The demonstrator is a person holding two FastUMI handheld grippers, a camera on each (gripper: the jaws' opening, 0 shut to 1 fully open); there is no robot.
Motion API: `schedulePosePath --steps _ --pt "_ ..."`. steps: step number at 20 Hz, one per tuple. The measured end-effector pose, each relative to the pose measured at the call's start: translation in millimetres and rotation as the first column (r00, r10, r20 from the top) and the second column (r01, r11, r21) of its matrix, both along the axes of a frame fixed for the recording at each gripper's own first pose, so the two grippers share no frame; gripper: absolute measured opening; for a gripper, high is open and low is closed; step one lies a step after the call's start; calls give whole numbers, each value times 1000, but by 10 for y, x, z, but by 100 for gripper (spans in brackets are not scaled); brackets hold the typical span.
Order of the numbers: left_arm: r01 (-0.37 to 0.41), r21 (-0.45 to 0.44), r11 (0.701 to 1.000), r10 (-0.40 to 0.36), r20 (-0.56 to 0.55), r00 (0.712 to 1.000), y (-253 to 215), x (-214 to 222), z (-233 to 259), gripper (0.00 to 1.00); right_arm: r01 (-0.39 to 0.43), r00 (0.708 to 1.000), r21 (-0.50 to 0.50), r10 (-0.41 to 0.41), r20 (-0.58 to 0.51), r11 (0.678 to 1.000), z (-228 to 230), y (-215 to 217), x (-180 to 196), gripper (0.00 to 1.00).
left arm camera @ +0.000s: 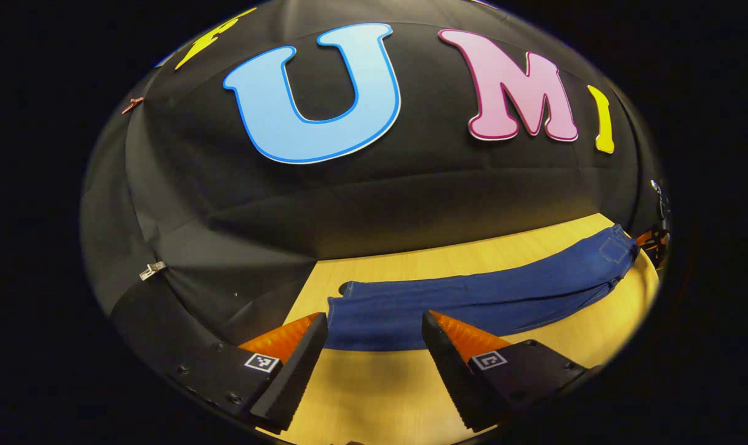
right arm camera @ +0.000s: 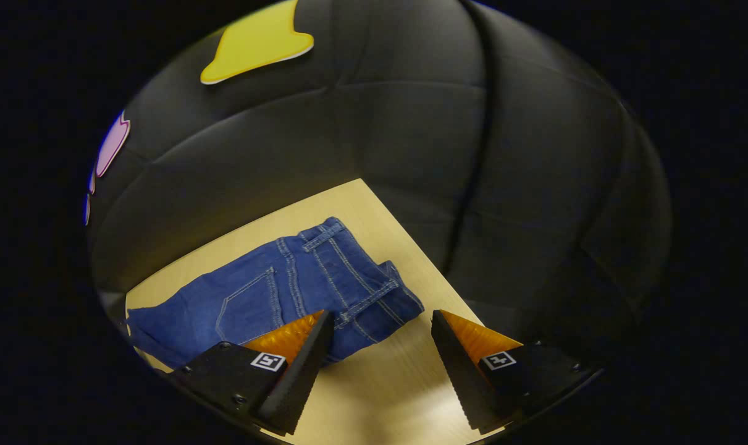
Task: Grasp the waist and the cuffs of the jeans and fold them to make the two legs overlap; first hold the waist and fold one-third of the jeans toward the cuffs, then hold the cuffs and fold the remaining one-third in the same direction to finish folding.
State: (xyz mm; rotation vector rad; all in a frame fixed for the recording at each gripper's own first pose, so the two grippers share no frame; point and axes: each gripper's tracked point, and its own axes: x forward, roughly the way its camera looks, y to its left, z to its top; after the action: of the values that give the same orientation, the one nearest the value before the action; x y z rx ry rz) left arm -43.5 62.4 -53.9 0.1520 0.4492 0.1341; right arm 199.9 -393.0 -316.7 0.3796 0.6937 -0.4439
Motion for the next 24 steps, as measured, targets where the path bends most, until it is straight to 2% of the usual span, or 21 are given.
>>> schedulePosePath --steps 4,6,9,12,13,14,16,17,19,20,22,24 --pt "34 -21 999 -35 -31 999 -252 -93 -140 97 104 992 73 -109 69 992 -50 -92 179 99" --pt "53 -5 999 -53 -55 997 -332 -89 -218 97 129 989 103 -136 58 986 -152 -86 232 99" --pt "66 -9 998 -66 -51 997 -410 -39 -234 97 134 989 55 -137 54 989 -218 -88 239 100" --pt "71 -15 997 -72 -58 996 -476 -12 -269 97 133 990 -15 -132 53 991 -232 -85 245 97" --pt "70 -17 997 -71 -57 996 -482 -8 -278 97 122 991 -11 -121 60 992 -238 -53 279 95" --pt "70 -22 997 -71 -52 996 -500 -3 -276 97 115 991 8 -115 67 993 -230 -5 305 86" --pt "67 -33 997 -69 -53 996 -525 -16 -308 97 110 990 26 -112 82 994 -267 39 373 60" --pt "65 -33 997 -67 -55 996 -520 -34 -328 97 111 989 30 -114 92 993 -260 63 374 63" --pt "67 -43 997 -70 -62 996 -533 -60 -381 97 95 990 6 -95 108 995 -230 62 391 33" --pt "73 -59 996 -77 -62 995 -562 -63 -418 97 84 990 -20 -81 112 996 -206 50 399 24" --pt "64 -69 996 -69 -68 995 -551 -87 -502 97 63 991 -51 -56 121 997 -217 60 428 13" --pt "54 -76 996 -60 -76 995 -556 -97 -586 97 51 990 -36 -46 132 998 -155 76 401 10"
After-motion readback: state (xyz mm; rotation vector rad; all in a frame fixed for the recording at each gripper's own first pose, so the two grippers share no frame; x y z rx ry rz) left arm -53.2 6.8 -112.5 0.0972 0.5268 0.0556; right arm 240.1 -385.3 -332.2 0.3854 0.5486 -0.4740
